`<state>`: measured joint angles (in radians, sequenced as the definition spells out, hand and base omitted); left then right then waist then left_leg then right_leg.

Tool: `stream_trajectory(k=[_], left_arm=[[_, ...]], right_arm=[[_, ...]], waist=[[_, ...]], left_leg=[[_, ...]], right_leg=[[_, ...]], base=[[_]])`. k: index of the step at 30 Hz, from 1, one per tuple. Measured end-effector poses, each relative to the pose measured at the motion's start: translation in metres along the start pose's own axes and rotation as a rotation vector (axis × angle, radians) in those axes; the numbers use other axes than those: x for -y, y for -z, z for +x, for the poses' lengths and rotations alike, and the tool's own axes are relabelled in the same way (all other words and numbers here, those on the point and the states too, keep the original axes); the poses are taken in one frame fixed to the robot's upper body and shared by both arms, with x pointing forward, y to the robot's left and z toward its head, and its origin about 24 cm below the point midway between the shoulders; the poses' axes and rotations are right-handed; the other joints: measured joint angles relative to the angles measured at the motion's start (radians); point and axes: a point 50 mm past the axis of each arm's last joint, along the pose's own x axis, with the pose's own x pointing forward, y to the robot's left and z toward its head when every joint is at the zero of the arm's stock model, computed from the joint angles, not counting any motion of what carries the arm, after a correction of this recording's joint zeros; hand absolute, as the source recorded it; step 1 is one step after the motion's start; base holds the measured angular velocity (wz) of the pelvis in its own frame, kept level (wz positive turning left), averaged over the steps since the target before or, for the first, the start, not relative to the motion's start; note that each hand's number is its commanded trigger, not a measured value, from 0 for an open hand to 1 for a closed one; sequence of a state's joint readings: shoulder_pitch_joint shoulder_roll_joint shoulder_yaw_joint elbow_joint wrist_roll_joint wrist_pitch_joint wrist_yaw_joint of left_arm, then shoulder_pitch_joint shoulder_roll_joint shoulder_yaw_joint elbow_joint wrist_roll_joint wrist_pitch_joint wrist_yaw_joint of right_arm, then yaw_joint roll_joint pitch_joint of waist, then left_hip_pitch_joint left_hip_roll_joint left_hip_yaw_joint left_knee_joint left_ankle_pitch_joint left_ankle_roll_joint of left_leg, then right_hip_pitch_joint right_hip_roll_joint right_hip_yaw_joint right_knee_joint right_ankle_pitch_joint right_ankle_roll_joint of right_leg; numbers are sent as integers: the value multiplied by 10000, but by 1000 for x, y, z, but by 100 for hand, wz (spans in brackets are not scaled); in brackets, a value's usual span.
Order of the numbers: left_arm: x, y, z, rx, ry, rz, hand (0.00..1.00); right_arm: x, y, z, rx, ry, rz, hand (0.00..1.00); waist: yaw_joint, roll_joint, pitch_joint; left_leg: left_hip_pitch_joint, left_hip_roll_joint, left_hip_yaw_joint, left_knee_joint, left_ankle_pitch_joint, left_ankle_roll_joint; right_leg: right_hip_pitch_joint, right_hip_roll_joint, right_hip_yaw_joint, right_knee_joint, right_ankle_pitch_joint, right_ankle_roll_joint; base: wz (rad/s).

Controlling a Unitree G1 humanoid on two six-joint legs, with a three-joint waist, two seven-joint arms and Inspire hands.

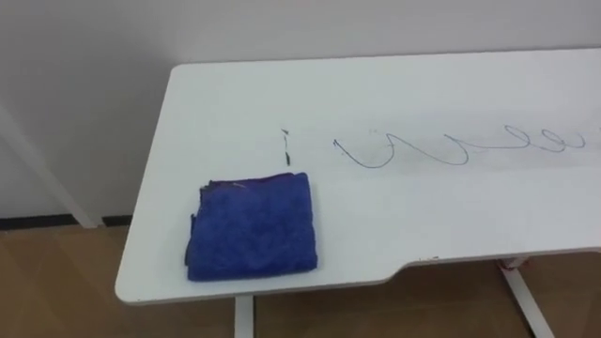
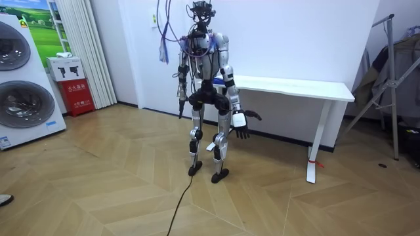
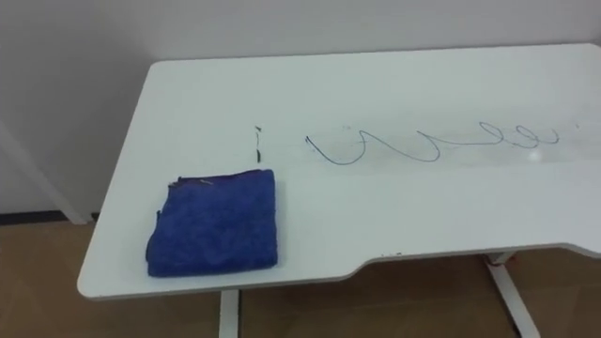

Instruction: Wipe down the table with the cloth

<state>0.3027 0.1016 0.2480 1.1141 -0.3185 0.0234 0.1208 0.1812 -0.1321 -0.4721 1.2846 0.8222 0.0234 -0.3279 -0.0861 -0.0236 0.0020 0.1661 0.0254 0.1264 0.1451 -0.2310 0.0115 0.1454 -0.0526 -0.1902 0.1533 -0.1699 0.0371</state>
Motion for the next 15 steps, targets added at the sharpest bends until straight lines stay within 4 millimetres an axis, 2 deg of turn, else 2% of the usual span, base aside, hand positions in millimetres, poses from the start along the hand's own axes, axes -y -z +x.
stream_trajectory(k=[2, 8, 10, 11, 15], left_arm=[[-2, -1, 0, 14, -25, 12, 0], [-11, -10, 1, 299, -182, 403, 0], [-11, -13, 1, 459, -150, 720, 0], [-11, -15, 1, 512, -133, 798, 0], [-9, -19, 1, 652, -98, 847, 0]], right_arm=[[-1, -6, 0, 28, 230, 577, 0], [-15, -43, -6, 840, 818, 1346, 0], [-21, -68, -12, 1675, 862, 1777, 0], [-23, -75, -14, 1962, 908, 1736, 0], [-50, -120, -41, 4349, 806, 1302, 0]], waist=[[-45, -46, -20], [-157, -283, -16], [-148, -328, -6], [-138, -334, -7], [-80, -385, -37]], left_leg=[[22, 0, 23, 21, 0, 0], [-25, -6, 24, 51, 0, 0], [-103, -17, 39, 30, 1, 1], [-131, -16, 52, 24, 1, 2], [-415, -5, 83, 61, 3, 3]], right_leg=[[-39, 1, 18, 1, -1, -1], [-121, -4, 17, 25, -15, 3], [-213, -12, 17, 23, -17, 5], [-255, -11, 25, 29, -17, 5], [-585, 0, 124, 187, -17, 5]], base=[[0], [0], [0], [-4], [-9]])
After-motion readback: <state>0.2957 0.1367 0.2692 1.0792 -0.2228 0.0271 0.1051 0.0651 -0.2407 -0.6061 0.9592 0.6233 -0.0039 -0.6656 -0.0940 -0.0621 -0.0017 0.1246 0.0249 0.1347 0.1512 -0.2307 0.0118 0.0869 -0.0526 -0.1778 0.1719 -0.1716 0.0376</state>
